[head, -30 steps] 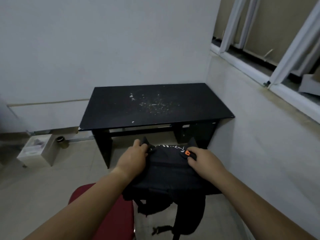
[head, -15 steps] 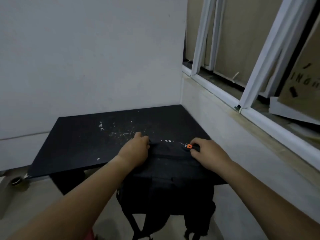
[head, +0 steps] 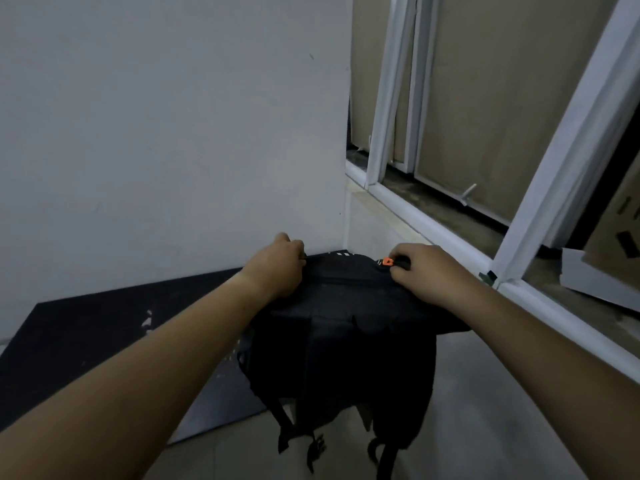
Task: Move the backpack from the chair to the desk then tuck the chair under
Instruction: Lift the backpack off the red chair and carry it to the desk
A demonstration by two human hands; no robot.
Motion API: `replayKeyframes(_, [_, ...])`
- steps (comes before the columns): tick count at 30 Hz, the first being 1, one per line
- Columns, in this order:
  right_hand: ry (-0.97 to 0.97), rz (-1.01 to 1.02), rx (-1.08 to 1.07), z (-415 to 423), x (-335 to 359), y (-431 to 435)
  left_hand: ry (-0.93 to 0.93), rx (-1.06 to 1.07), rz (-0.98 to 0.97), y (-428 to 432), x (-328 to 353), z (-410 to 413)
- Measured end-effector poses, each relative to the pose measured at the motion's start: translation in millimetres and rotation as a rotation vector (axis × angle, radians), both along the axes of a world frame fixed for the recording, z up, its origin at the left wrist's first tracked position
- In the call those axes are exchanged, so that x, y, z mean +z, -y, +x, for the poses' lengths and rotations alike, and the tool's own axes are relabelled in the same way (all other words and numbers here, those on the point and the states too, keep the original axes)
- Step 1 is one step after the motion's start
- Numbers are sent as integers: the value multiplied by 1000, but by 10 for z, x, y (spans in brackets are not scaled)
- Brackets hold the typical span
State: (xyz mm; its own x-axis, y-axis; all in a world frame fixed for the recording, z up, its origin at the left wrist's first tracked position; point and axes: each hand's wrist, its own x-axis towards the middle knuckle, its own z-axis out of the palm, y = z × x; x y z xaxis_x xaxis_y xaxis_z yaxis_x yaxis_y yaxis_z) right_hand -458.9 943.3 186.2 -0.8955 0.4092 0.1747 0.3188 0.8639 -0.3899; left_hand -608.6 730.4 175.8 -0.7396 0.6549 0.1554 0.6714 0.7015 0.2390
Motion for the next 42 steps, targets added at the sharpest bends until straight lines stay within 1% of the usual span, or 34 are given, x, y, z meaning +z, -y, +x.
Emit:
replayKeyframes(5, [-42, 13, 5, -748, 21, -628, -52, 14, 13, -645, 64, -735])
replayKeyframes(11, [-99, 14, 88, -1786, -90, -1390, -80, 83, 24, -1325, -37, -1599])
replayKeyframes(15, [-120, 12, 156, -2500, -106, -1757, -93, 149, 67, -1617, -77, -2150])
replayKeyframes(20, [-224, 17, 214, -3292, -41, -2025, -160, 205, 154, -1805, -80, -2738])
replayKeyframes(25, [-371, -31, 226, -3756, -156, -2163, -293, 200, 267, -1896, -146, -3131])
replayKeyframes(28, [-415, -46, 209, -3767, -532, -2237, -333, 197, 357, -1935, -528, -3093])
replayKeyframes(30, [-354, -73, 182, -3666, -1045, -2268, -282, 221, 327, -1944, -1063, -2925])
replayKeyframes(31, [-293, -82, 166, -3587, -1368, -2268, -230, 245, 262, -1935, -1397, -2800])
replayKeyframes(32, [-189, -75, 146, -3487, -1716, -2255, -145, 266, 164, -1910, -1753, -2637])
replayKeyframes(34, [135, -20, 97, -3201, -2373, -2183, 80, 289, -55, -1831, -2423, -2247])
replayKeyframes(35, [293, -7, 87, -3041, -2657, -2132, 162, 284, -160, -1781, -2705, -2055])
replayKeyframes(36, [410, -20, 100, -2877, -2893, -2078, 198, 260, -242, -1740, -2925, -1889])
replayKeyframes(37, [480, -58, 128, -2740, -3088, -2030, 214, 225, -288, -1718, -3085, -1767])
replayKeyframes(39, [567, -149, 166, -2543, -3361, -1946, 271, 153, -296, -1733, -3276, -1621])
replayKeyframes(41, [679, -160, 179, -2454, -3527, -1885, 359, 99, -312, -1793, -3391, -1555])
replayKeyframes(42, [722, -142, 184, -2441, -3587, -1869, 383, 89, -349, -1822, -3449, -1537])
